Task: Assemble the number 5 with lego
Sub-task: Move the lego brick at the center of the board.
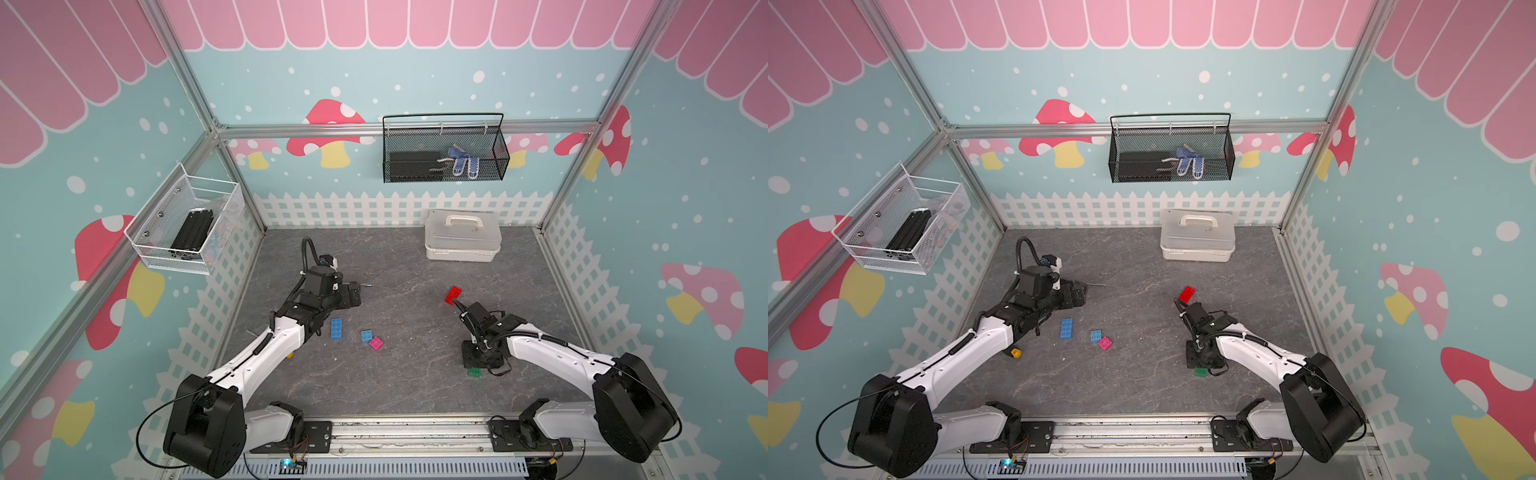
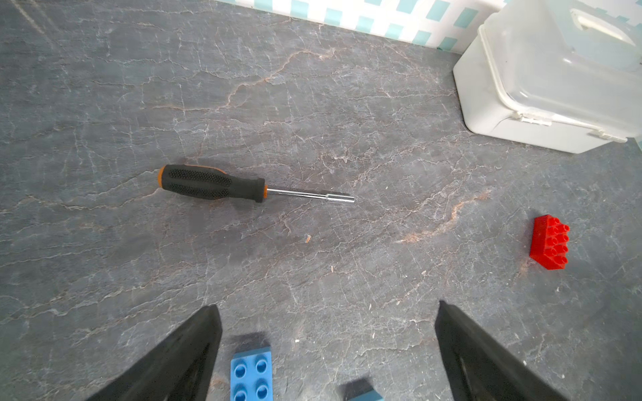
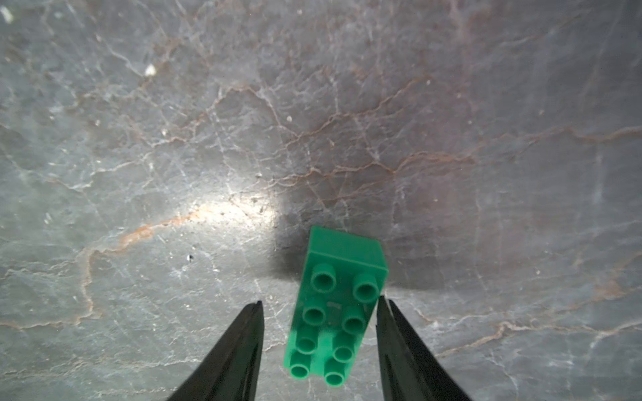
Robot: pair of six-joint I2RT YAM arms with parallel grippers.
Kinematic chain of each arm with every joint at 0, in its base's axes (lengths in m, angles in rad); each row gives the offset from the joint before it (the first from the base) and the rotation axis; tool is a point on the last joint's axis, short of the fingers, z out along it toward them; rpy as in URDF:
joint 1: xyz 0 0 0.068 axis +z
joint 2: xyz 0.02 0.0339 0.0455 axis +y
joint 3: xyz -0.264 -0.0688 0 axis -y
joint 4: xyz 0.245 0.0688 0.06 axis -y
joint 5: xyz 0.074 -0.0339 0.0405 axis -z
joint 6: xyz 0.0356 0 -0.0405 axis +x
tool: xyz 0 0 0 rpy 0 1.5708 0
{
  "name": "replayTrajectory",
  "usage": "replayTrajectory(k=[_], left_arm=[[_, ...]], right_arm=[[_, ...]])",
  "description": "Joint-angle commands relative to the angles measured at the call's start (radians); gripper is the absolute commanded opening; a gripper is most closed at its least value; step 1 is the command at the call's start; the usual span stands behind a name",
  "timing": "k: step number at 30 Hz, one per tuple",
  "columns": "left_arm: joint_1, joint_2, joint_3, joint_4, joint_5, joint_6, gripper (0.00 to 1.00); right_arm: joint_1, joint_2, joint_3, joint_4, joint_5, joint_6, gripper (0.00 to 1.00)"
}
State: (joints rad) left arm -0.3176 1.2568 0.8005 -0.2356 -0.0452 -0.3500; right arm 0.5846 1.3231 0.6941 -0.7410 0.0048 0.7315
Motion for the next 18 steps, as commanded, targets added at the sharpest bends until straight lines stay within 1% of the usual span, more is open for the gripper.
replayTrajectory(k=[1, 5, 8, 12, 14, 18], left_arm=[[-0.005, 0.011, -0.008, -0.018, 0.012, -0.030, 0.99], [-0.005, 0.021, -0.005, -0.031, 0.004, -0.028, 0.99], [-0.005, 0.028, -0.003, -0.041, 0.004, -0.027, 0.99], [-0.005, 0.035, -0.006, -0.051, -0.025, -0.050, 0.99], [-0.005, 0.045, -0.007, -0.056, -0.025, -0.051, 0.99], [-0.002, 0.067, -0.009, -0.071, -0.035, -0.064, 0.99]], right_arm=[[0.009, 0.025, -0.007, -0.012, 0.026, -0.007, 0.48], [0.017, 0.070, 0.024, -0.012, 0.028, -0.053, 0.36], [0.034, 0.108, 0.080, -0.017, 0.024, -0.122, 0.26], [0.065, 0.202, 0.193, -0.015, 0.028, -0.297, 0.21], [0.081, 0.273, 0.277, -0.039, 0.051, -0.394, 0.20], [0.109, 0.422, 0.437, -0.045, 0.031, -0.582, 0.20]])
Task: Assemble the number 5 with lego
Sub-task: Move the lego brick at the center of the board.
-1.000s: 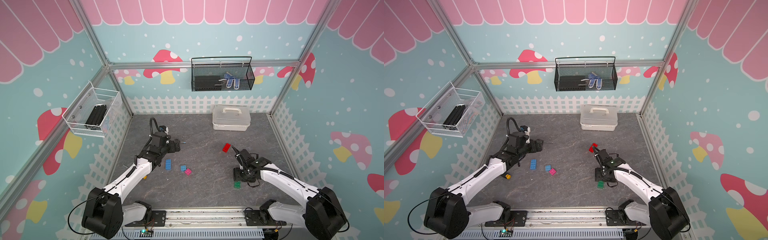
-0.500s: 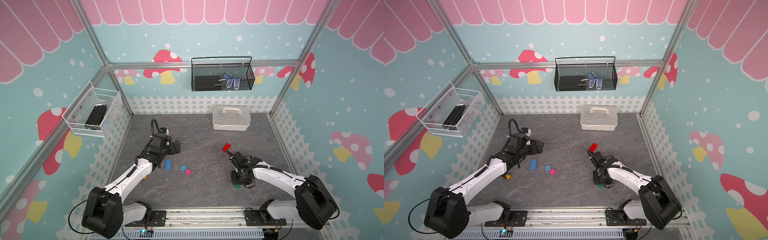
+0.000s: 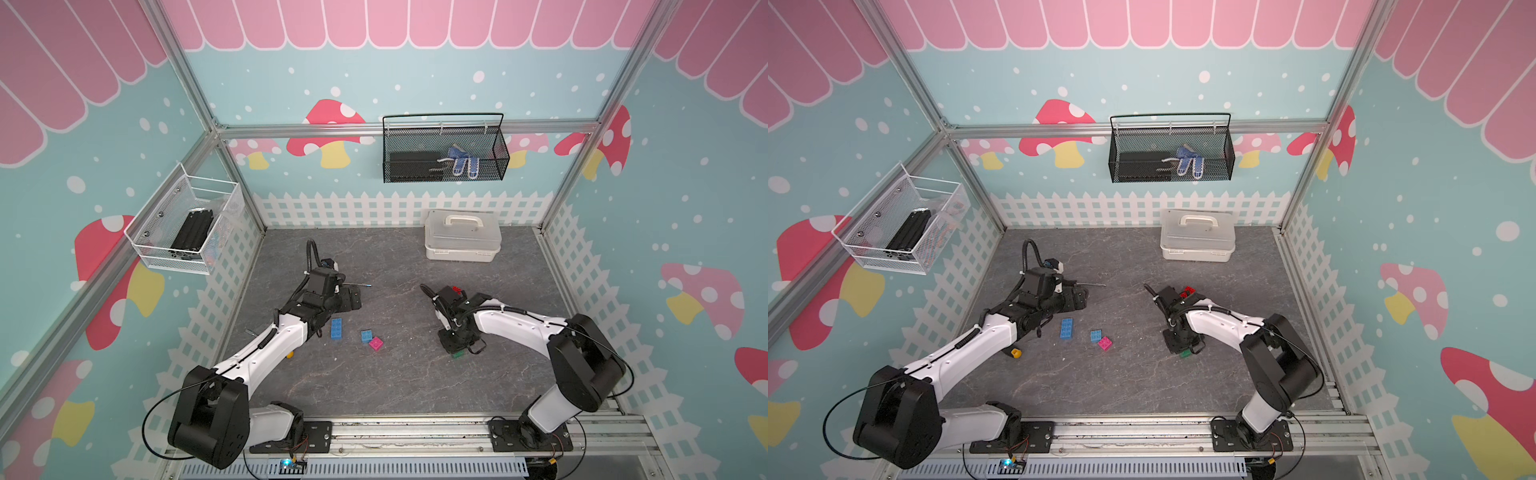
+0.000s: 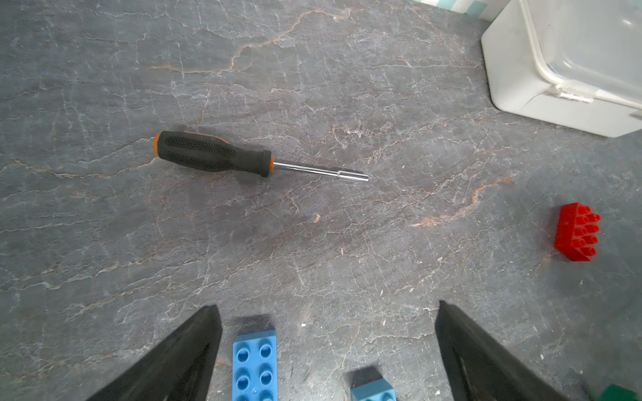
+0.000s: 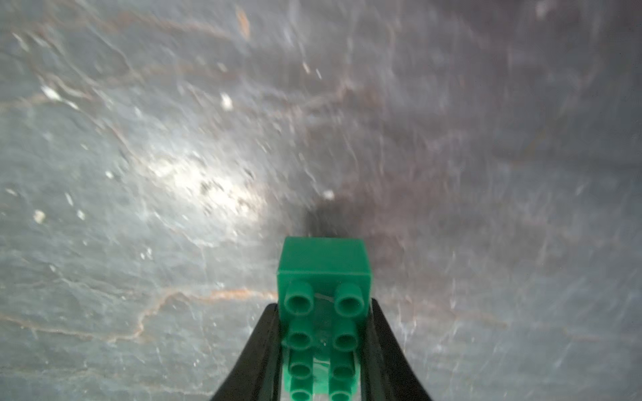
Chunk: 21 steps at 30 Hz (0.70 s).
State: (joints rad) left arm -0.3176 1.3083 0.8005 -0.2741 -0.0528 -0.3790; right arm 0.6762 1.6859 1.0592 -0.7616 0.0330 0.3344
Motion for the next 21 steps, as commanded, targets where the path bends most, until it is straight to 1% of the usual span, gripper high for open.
replayTrajectory(k=[1, 4, 5, 7, 10, 12, 14, 16, 18, 19, 21], left_arm=[[0.000, 0.017, -0.012, -0.036, -0.029, -0.038, 0.99], [0.014, 0.019, -0.031, -0.037, -0.022, -0.053, 0.99], [0.018, 0.017, -0.037, -0.036, -0.019, -0.053, 0.99], [0.026, 0.009, -0.054, -0.038, -0.019, -0.055, 0.99], [0.038, -0.020, -0.077, -0.043, -0.021, -0.061, 0.99], [0.046, -0.038, -0.088, -0.045, -0.019, -0.064, 0.99], [0.058, -0.049, -0.097, -0.051, -0.015, -0.066, 0.99], [0.063, -0.052, -0.100, -0.054, -0.009, -0.066, 0.99], [0.065, -0.049, -0.101, -0.058, -0.008, -0.068, 0.99], [0.064, -0.047, -0.100, -0.058, -0.003, -0.069, 0.99], [0.064, -0.043, -0.099, -0.059, -0.001, -0.073, 0.99]], right_arm=[[0.024, 0.089, 0.108, -0.022, -0.006, -0.227, 0.21], [0.034, 0.188, 0.230, -0.022, -0.027, -0.328, 0.23], [0.040, 0.205, 0.271, -0.036, -0.014, -0.353, 0.24], [0.049, 0.302, 0.364, -0.062, 0.005, -0.396, 0.25], [0.061, 0.386, 0.477, -0.103, 0.010, -0.439, 0.25], [0.067, 0.427, 0.530, -0.121, 0.003, -0.453, 0.26], [0.077, 0.457, 0.563, -0.133, 0.011, -0.469, 0.29], [0.084, 0.485, 0.601, -0.160, 0.031, -0.474, 0.35], [0.084, 0.496, 0.620, -0.180, 0.044, -0.459, 0.47], [0.083, 0.490, 0.618, -0.182, 0.048, -0.453, 0.51], [0.083, 0.473, 0.604, -0.182, 0.050, -0.441, 0.55]])
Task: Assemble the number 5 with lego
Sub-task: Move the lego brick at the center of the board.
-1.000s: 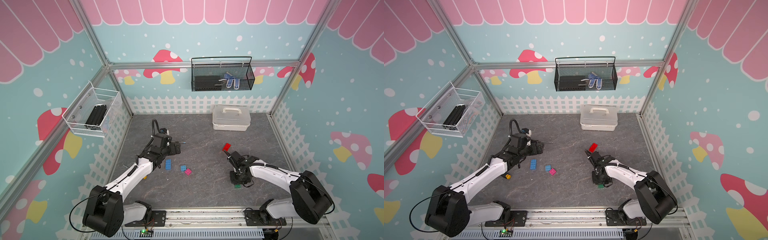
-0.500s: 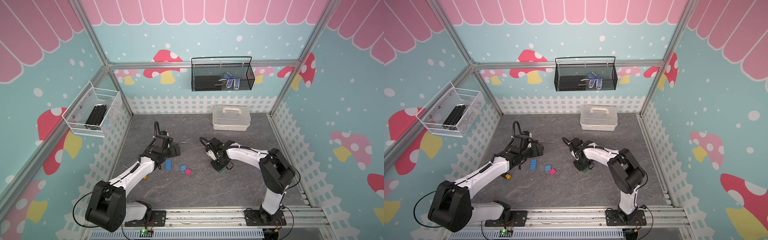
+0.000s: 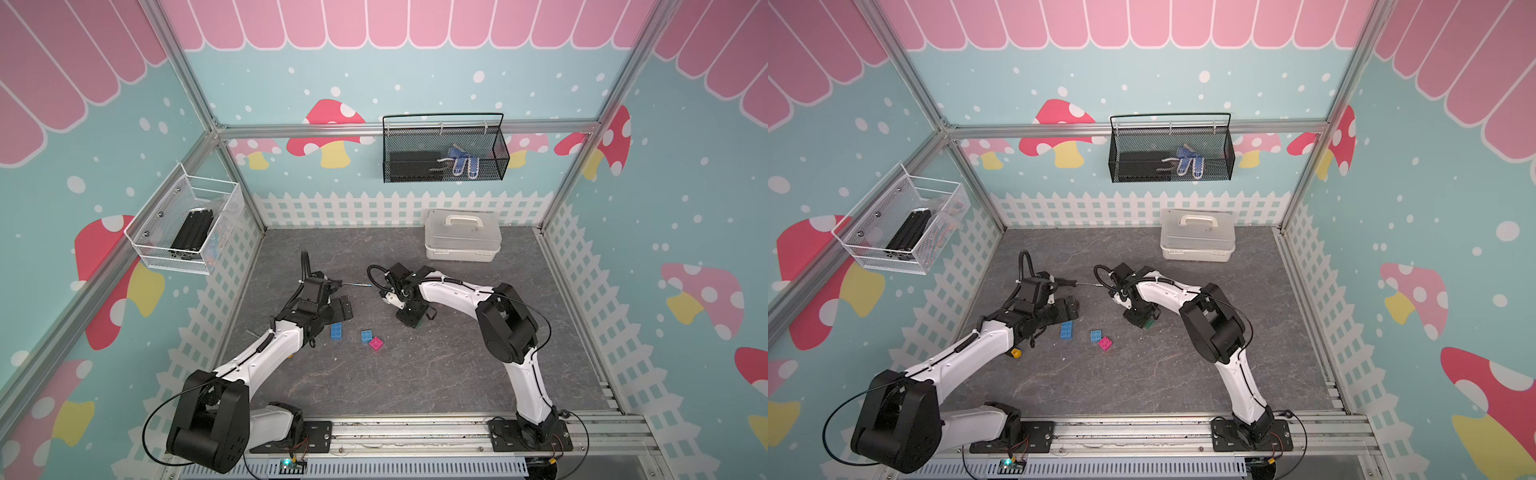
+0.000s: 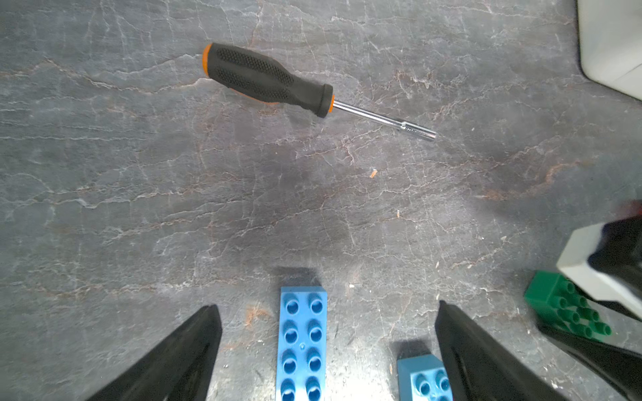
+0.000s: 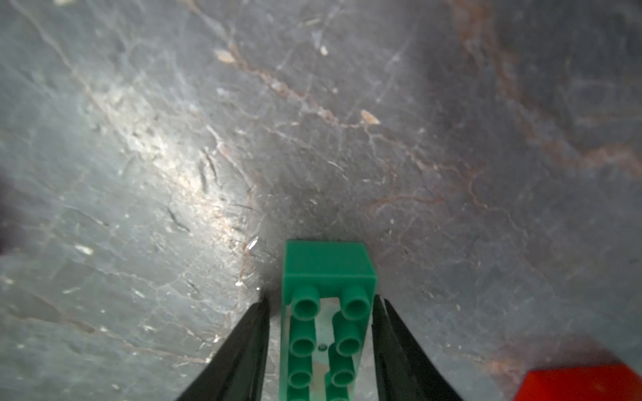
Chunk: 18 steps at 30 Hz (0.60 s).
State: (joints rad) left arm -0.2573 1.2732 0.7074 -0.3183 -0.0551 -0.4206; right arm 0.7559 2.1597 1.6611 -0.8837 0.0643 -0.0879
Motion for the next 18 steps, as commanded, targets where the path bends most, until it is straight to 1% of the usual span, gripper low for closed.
replayTrajectory(k=[1, 9, 18], left_arm=[[0.004, -0.006, -0.005, -0.015, 0.003, -0.032, 0.99], [0.004, -0.001, -0.002, -0.014, 0.016, -0.040, 0.99], [0.004, -0.010, -0.006, -0.015, 0.018, -0.038, 0.99]], right_arm=[[0.003, -0.011, -0.008, -0.060, 0.024, -0.016, 0.57], [-0.003, -0.057, -0.084, -0.051, 0.101, -0.003, 0.60], [-0.021, -0.049, -0.088, -0.048, 0.222, 0.020, 0.60]])
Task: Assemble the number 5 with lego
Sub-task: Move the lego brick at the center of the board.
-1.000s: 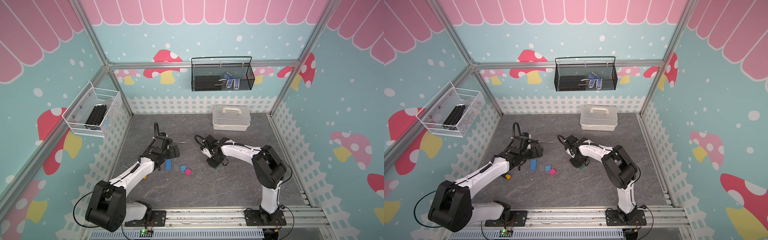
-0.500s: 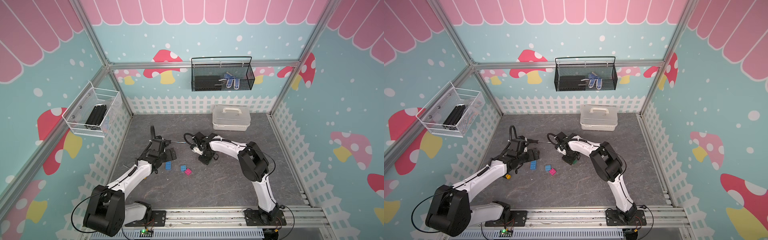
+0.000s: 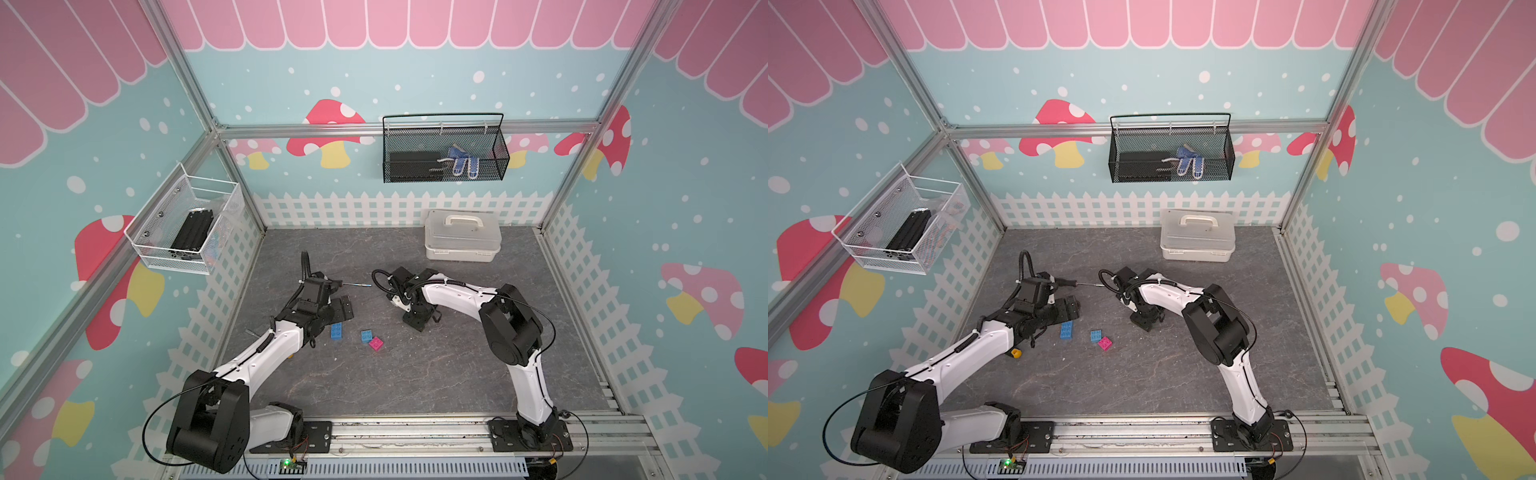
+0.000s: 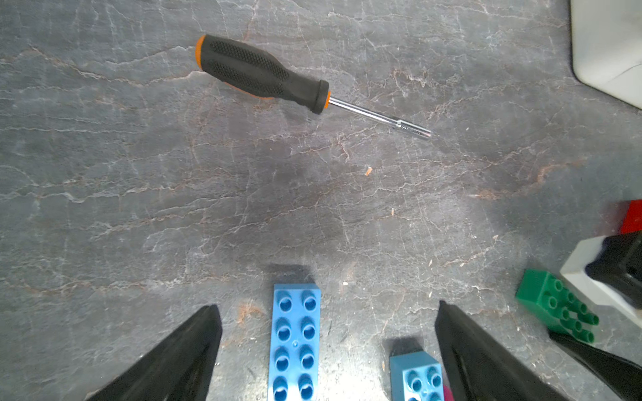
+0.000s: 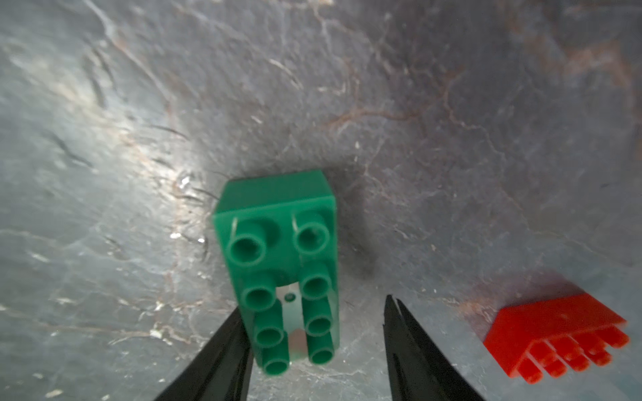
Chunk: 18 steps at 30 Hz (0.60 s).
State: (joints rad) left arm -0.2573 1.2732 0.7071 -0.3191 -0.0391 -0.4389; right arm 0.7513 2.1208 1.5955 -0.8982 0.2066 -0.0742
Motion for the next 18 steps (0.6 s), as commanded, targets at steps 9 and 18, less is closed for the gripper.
replayTrajectory(k=[9, 18], left_arm=[[0.005, -0.008, -0.005, -0.017, 0.010, -0.020, 0.99], [0.004, -0.021, -0.003, -0.039, -0.004, -0.028, 0.99]], right_arm=[[-0.029, -0.036, -0.016, -0.043, 0.063, 0.010, 0.59], [0.067, -0.260, -0.110, -0.011, -0.114, 0.162, 0.59]])
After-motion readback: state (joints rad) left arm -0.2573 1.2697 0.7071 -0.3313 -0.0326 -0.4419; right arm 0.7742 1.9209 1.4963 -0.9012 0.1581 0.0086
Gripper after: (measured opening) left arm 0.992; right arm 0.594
